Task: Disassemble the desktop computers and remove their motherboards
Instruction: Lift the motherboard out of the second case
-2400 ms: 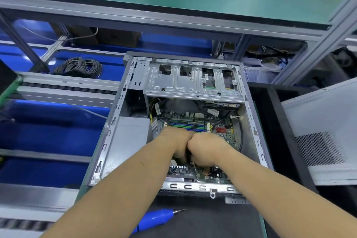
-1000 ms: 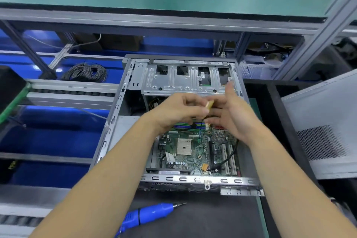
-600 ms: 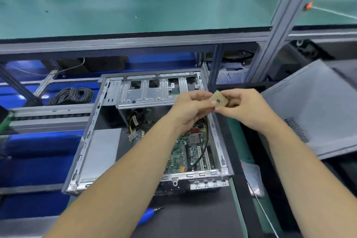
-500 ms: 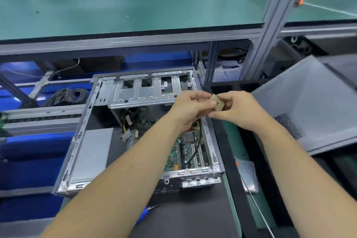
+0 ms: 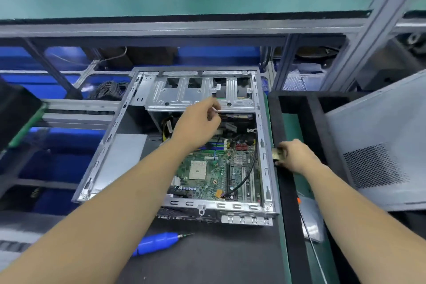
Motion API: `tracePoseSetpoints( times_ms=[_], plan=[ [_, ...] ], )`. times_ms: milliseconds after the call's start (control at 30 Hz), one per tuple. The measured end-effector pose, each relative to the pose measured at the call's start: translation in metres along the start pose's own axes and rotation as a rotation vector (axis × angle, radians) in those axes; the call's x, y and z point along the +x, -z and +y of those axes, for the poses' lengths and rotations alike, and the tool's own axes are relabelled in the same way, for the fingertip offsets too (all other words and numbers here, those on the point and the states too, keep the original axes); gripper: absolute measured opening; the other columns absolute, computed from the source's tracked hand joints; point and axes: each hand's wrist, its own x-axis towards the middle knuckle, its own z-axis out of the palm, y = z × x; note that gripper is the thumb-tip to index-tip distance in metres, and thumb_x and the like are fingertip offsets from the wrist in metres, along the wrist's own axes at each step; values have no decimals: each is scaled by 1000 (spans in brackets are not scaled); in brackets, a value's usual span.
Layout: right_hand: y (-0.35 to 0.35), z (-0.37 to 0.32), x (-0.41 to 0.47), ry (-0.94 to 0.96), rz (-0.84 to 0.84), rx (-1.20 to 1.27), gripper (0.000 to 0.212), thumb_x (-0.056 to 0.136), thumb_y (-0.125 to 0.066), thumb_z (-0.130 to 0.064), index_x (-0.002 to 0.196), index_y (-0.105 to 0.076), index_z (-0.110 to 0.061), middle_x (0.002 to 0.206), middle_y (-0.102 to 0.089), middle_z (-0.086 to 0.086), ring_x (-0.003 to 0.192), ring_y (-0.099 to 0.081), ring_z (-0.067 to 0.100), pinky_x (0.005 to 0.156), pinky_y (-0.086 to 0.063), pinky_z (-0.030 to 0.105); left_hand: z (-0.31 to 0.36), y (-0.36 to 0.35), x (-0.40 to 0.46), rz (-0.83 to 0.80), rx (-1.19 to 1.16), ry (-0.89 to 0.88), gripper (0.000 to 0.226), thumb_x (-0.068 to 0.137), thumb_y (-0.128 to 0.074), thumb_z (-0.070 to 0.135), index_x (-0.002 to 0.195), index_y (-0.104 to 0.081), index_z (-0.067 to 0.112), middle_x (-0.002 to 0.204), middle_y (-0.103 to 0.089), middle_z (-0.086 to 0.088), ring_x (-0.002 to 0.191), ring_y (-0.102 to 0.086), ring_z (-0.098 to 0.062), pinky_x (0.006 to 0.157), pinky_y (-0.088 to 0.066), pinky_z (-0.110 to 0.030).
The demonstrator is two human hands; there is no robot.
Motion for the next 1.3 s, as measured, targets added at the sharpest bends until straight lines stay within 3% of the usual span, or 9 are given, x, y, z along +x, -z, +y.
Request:
tracePoseSetpoints(
  times_ms=[233, 300, 367, 433, 533, 667, 833, 1133, 1300],
  plan=[
    [10, -9, 4, -52, -34, -58, 41, 84, -72, -30, 121, -57, -23, 116, -50, 12, 107, -54, 35, 95, -50, 44, -39, 27, -4, -206, 401, 39, 20, 94, -50, 19, 109, -63, 19, 102, -65, 2, 90, -60, -23, 82, -54, -40],
    [31, -22, -5, -51, 241, 152, 39, 88, -64, -18, 126, -62, -17, 116, -60, 16, 105, -59, 33, 93, -50, 38, -44, 32, 0, -293, 568, 34, 21, 93, -50, 19, 109, -63, 20, 107, -65, -1, 92, -59, -24, 80, -54, -39],
    [60, -51, -22, -24, 707, 459, 27, 85, -52, -12, 103, -72, -15, 92, -70, 4, 81, -62, 11, 78, -49, 25, -47, 37, 3, -392, 774, 15, 17, 91, -50, 16, 103, -62, 20, 104, -65, -2, 92, -59, -26, 77, -54, -40],
    [80, -96, -43, 218, 900, 528, 26, 79, -46, -16, 78, -71, -19, 68, -62, -12, 66, -55, 2, 67, -40, 6, -50, 38, 3, -495, 943, 0, 15, 91, -52, 14, 102, -59, 20, 105, -64, -3, 95, -61, -27, 75, -52, -40],
    [64, -160, -55, 409, 449, 340, 31, 86, -45, -17, 84, -75, -14, 66, -60, -16, 63, -57, 4, 62, -39, 1, -58, 32, 1, -569, 1050, -59, 21, 90, -53, 11, 108, -61, 19, 113, -63, -4, 103, -61, -29, 75, -47, -40],
    [17, -179, -30, 101, 26, 156, 27, 98, -43, -8, 110, -66, -1, 94, -67, 15, 69, -61, 24, 66, -53, 32, -71, 19, -7, -556, 1053, -145, 29, 92, -54, 9, 120, -63, 12, 126, -58, -9, 120, -48, -28, 91, -45, -44],
    [-1, -170, -8, -133, -32, 267, 19, 96, -53, 0, 110, -64, 6, 95, -71, 23, 78, -70, 35, 75, -60, 45, -69, 16, -15, -564, 1081, -110, 34, 95, -52, 13, 129, -59, 11, 135, -52, -10, 125, -43, -30, 98, -41, -47],
    [-25, -159, 13, -255, 131, 517, 25, 101, -54, -19, 116, -69, -7, 69, -70, 12, 46, -61, 24, 45, -49, 27, -71, 14, -26, -618, 1221, -169, 41, 99, -49, 28, 138, -51, 16, 143, -40, -12, 129, -35, -31, 100, -37, -45],
    [-25, -163, 14, -283, 148, 572, 19, 97, -57, -17, 94, -70, -3, 72, -70, 16, 59, -66, 31, 63, -61, 45, -65, 8, -30, -611, 1241, -93, 34, 100, -46, 23, 130, -56, 10, 130, -50, -15, 116, -48, -35, 95, -44, -49]
  ],
)
